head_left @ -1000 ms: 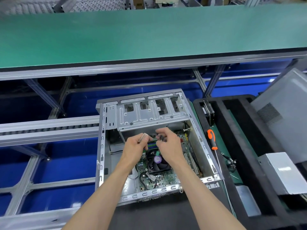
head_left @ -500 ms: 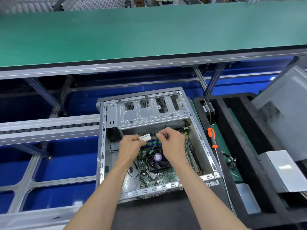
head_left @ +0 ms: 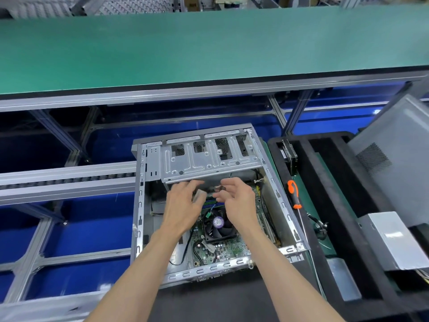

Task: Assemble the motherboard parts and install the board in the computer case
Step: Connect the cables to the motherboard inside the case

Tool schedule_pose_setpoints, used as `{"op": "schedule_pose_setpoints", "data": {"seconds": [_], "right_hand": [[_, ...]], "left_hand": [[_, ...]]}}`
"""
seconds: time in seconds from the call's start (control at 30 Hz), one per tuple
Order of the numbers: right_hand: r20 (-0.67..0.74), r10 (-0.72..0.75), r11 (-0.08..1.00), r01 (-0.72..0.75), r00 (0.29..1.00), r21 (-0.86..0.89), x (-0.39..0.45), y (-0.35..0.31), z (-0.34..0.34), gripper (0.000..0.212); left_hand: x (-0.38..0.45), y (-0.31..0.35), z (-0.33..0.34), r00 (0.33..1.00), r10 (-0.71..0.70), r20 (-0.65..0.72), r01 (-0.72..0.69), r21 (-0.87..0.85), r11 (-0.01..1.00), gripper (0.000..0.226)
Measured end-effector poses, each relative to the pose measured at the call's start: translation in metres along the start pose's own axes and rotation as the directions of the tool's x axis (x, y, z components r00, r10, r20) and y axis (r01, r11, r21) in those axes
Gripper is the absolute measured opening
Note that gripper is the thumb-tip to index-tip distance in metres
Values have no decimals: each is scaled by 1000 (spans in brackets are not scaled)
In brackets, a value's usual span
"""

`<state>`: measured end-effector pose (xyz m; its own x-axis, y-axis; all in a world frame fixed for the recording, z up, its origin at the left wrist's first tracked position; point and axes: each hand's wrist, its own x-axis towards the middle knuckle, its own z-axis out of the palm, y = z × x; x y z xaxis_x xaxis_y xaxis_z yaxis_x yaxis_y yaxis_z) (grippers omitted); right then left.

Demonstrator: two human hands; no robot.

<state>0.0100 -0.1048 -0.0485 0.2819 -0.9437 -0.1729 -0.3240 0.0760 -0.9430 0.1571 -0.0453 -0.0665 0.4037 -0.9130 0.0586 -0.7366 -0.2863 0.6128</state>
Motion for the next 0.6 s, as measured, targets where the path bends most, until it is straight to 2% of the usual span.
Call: {"op": "schedule_pose_setpoints", "data": {"seconds": [0.1, 0.2, 0.33, 0.4, 0.53, 0.6], "right_hand": [[-8, 8, 993, -7, 1000, 121, -1, -2, -2, 14], [-28, 28, 980, -22, 999, 200, -2, -5, -4, 10], [-22, 19, 978, -14, 1000, 209, -3, -5, -3, 4], [-23, 37, 981, -32, 999, 194, -3, -4, -2, 8], [-9, 40, 987, -38, 999, 158, -2, -5, -4, 15], [-28, 51, 993, -47, 998, 110, -2, -4, -3, 16]], "left_hand": [[4, 8, 2, 997, 45, 58, -29, -255, 967, 22], [9, 14, 3, 991, -50, 126, 105, -475, 874, 13], [11, 10, 7, 974, -127, 188, 218, -616, 757, 9], [11, 6, 8, 963, -147, 227, 264, -673, 690, 10], [13, 3, 8, 942, -137, 305, 330, -783, 527, 18], [14, 4, 8, 940, -115, 320, 335, -813, 477, 22]]}}
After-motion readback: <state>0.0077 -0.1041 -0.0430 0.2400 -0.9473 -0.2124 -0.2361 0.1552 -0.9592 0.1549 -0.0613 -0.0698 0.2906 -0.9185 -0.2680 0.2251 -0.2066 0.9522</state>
